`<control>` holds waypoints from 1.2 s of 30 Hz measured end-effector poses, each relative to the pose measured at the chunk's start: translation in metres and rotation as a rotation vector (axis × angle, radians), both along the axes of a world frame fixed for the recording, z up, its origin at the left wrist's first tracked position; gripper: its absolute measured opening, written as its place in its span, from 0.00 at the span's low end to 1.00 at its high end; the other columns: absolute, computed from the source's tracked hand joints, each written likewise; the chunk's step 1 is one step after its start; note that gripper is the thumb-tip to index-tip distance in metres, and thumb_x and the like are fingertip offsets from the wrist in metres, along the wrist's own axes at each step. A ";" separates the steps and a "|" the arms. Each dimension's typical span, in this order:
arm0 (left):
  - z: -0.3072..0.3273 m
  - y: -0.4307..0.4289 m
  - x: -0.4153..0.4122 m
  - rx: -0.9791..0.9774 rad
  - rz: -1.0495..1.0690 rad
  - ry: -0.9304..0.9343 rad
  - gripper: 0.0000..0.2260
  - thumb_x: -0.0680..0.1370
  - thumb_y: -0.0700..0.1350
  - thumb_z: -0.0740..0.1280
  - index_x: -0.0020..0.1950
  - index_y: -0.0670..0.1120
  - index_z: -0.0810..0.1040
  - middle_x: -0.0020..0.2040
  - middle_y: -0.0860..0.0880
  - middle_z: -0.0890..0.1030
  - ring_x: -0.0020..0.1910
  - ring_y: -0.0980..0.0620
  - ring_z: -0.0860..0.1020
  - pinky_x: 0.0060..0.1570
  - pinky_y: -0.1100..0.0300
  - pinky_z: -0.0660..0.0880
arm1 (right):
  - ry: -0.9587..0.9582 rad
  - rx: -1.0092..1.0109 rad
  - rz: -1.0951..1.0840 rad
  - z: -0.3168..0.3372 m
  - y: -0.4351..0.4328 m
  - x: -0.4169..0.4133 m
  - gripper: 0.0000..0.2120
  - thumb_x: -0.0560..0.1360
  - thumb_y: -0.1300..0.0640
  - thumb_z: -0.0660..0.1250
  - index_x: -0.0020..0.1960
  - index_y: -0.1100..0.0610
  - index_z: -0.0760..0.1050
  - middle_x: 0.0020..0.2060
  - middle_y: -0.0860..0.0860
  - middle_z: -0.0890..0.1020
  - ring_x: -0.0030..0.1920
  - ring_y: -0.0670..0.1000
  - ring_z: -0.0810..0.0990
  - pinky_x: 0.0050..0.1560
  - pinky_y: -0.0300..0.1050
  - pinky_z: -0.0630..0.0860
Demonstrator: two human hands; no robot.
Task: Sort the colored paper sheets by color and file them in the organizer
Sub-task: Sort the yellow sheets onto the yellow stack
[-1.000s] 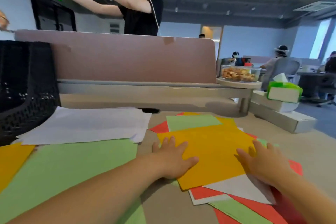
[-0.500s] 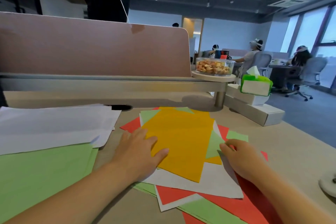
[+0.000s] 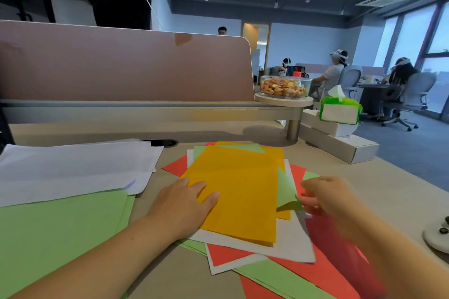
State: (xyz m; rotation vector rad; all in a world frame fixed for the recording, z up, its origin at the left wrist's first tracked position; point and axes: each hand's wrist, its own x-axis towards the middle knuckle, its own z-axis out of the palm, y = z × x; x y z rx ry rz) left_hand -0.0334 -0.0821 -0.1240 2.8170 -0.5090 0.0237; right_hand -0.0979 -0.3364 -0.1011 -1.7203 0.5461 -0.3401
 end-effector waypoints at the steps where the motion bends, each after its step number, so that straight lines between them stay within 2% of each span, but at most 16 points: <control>1: -0.001 0.000 0.001 -0.010 0.004 0.000 0.29 0.78 0.66 0.49 0.76 0.56 0.60 0.77 0.49 0.59 0.75 0.48 0.58 0.73 0.51 0.57 | 0.022 0.150 -0.004 0.004 0.000 -0.002 0.04 0.76 0.63 0.63 0.47 0.65 0.75 0.37 0.61 0.79 0.31 0.55 0.78 0.31 0.45 0.74; 3: -0.004 0.001 0.003 -0.052 0.005 -0.016 0.29 0.77 0.67 0.49 0.74 0.55 0.64 0.75 0.50 0.64 0.73 0.48 0.62 0.71 0.50 0.61 | 0.085 0.265 0.039 0.007 0.000 -0.007 0.04 0.77 0.62 0.63 0.47 0.63 0.73 0.33 0.59 0.78 0.26 0.51 0.74 0.22 0.38 0.65; 5: -0.005 0.002 0.005 -0.076 0.008 -0.037 0.29 0.76 0.68 0.50 0.73 0.55 0.66 0.73 0.51 0.67 0.70 0.49 0.66 0.69 0.50 0.65 | 0.143 0.244 0.111 0.009 0.001 -0.010 0.06 0.76 0.59 0.65 0.45 0.62 0.75 0.28 0.57 0.77 0.23 0.48 0.69 0.16 0.34 0.59; 7: -0.004 0.002 0.003 -0.069 0.010 -0.057 0.28 0.77 0.67 0.51 0.71 0.55 0.68 0.70 0.51 0.70 0.68 0.50 0.68 0.67 0.51 0.66 | 0.188 0.194 0.164 0.009 0.001 -0.012 0.08 0.75 0.57 0.66 0.42 0.62 0.76 0.24 0.55 0.75 0.21 0.47 0.65 0.16 0.34 0.54; 10: 0.001 0.000 0.000 -0.113 0.018 -0.085 0.24 0.77 0.65 0.53 0.67 0.55 0.74 0.63 0.50 0.74 0.62 0.51 0.71 0.62 0.53 0.69 | 0.241 0.152 0.228 0.009 0.002 -0.013 0.06 0.75 0.62 0.66 0.39 0.62 0.73 0.22 0.53 0.74 0.18 0.44 0.62 0.17 0.34 0.53; 13: 0.005 0.000 -0.001 -0.192 0.050 -0.089 0.23 0.78 0.63 0.55 0.68 0.53 0.73 0.66 0.50 0.71 0.64 0.50 0.69 0.64 0.53 0.68 | 0.261 0.215 0.278 0.011 0.003 -0.013 0.04 0.74 0.66 0.64 0.41 0.61 0.71 0.27 0.55 0.74 0.19 0.43 0.60 0.16 0.33 0.53; 16: 0.003 0.002 0.000 -0.073 0.026 -0.033 0.27 0.79 0.64 0.52 0.74 0.53 0.64 0.73 0.50 0.64 0.71 0.49 0.63 0.70 0.50 0.62 | 0.315 0.221 0.350 0.019 0.000 -0.017 0.06 0.74 0.65 0.63 0.39 0.59 0.71 0.27 0.53 0.75 0.18 0.43 0.61 0.16 0.33 0.55; 18: 0.003 0.002 -0.001 -0.066 0.005 0.015 0.28 0.79 0.64 0.52 0.75 0.52 0.61 0.74 0.50 0.65 0.72 0.49 0.63 0.71 0.50 0.62 | 0.374 0.213 0.396 0.023 0.001 -0.021 0.02 0.74 0.64 0.65 0.44 0.63 0.74 0.32 0.56 0.77 0.21 0.45 0.70 0.19 0.35 0.64; 20: 0.005 0.001 -0.002 -0.121 0.003 0.031 0.28 0.79 0.64 0.53 0.75 0.52 0.62 0.74 0.51 0.66 0.71 0.50 0.65 0.70 0.51 0.63 | 0.312 0.255 0.333 0.024 -0.002 -0.021 0.07 0.75 0.64 0.65 0.52 0.66 0.74 0.40 0.62 0.77 0.32 0.53 0.79 0.25 0.40 0.76; 21: 0.005 0.001 -0.003 -0.142 0.000 0.034 0.28 0.79 0.63 0.54 0.75 0.52 0.62 0.73 0.51 0.66 0.70 0.50 0.66 0.69 0.52 0.64 | 0.251 0.293 0.289 0.025 -0.004 -0.020 0.08 0.76 0.64 0.64 0.54 0.66 0.73 0.41 0.63 0.77 0.35 0.56 0.80 0.28 0.42 0.78; 24: 0.006 0.000 -0.007 -0.149 -0.037 0.003 0.26 0.78 0.64 0.57 0.73 0.54 0.65 0.71 0.51 0.70 0.67 0.51 0.69 0.65 0.56 0.68 | 0.167 0.422 0.244 0.029 -0.006 -0.019 0.06 0.77 0.61 0.62 0.49 0.64 0.73 0.32 0.59 0.78 0.28 0.53 0.76 0.25 0.42 0.77; 26: 0.006 0.000 -0.009 -0.179 -0.068 -0.024 0.24 0.77 0.63 0.58 0.70 0.55 0.69 0.67 0.52 0.74 0.63 0.53 0.73 0.60 0.59 0.71 | 0.205 0.439 0.228 0.025 -0.008 -0.020 0.07 0.76 0.59 0.64 0.51 0.63 0.75 0.33 0.59 0.80 0.25 0.53 0.77 0.28 0.44 0.77; 29: 0.008 -0.002 -0.011 -0.237 -0.131 -0.049 0.18 0.77 0.61 0.61 0.63 0.56 0.76 0.60 0.56 0.78 0.57 0.58 0.75 0.57 0.62 0.72 | 0.304 0.387 0.230 0.023 -0.009 -0.023 0.10 0.74 0.58 0.67 0.51 0.63 0.76 0.35 0.59 0.84 0.33 0.57 0.80 0.31 0.48 0.79; 31: 0.010 -0.002 -0.011 -0.276 -0.158 -0.074 0.14 0.77 0.59 0.63 0.58 0.56 0.79 0.55 0.58 0.81 0.53 0.61 0.76 0.54 0.63 0.74 | 0.346 0.310 0.259 0.027 -0.012 -0.025 0.08 0.73 0.58 0.68 0.49 0.63 0.76 0.34 0.60 0.84 0.33 0.58 0.81 0.34 0.49 0.79; 33: 0.011 -0.002 -0.010 -0.334 -0.158 -0.089 0.11 0.77 0.57 0.64 0.54 0.55 0.81 0.50 0.58 0.82 0.49 0.62 0.77 0.51 0.64 0.75 | 0.370 0.209 0.282 0.030 -0.015 -0.025 0.11 0.72 0.59 0.70 0.51 0.65 0.76 0.37 0.61 0.84 0.33 0.59 0.82 0.39 0.52 0.79; 36: 0.011 -0.001 -0.007 -0.419 -0.135 -0.114 0.08 0.78 0.52 0.65 0.52 0.54 0.82 0.48 0.57 0.83 0.46 0.62 0.78 0.46 0.69 0.74 | 0.374 -0.061 0.213 0.023 -0.018 -0.020 0.12 0.71 0.62 0.72 0.50 0.67 0.75 0.34 0.60 0.83 0.31 0.57 0.80 0.33 0.46 0.77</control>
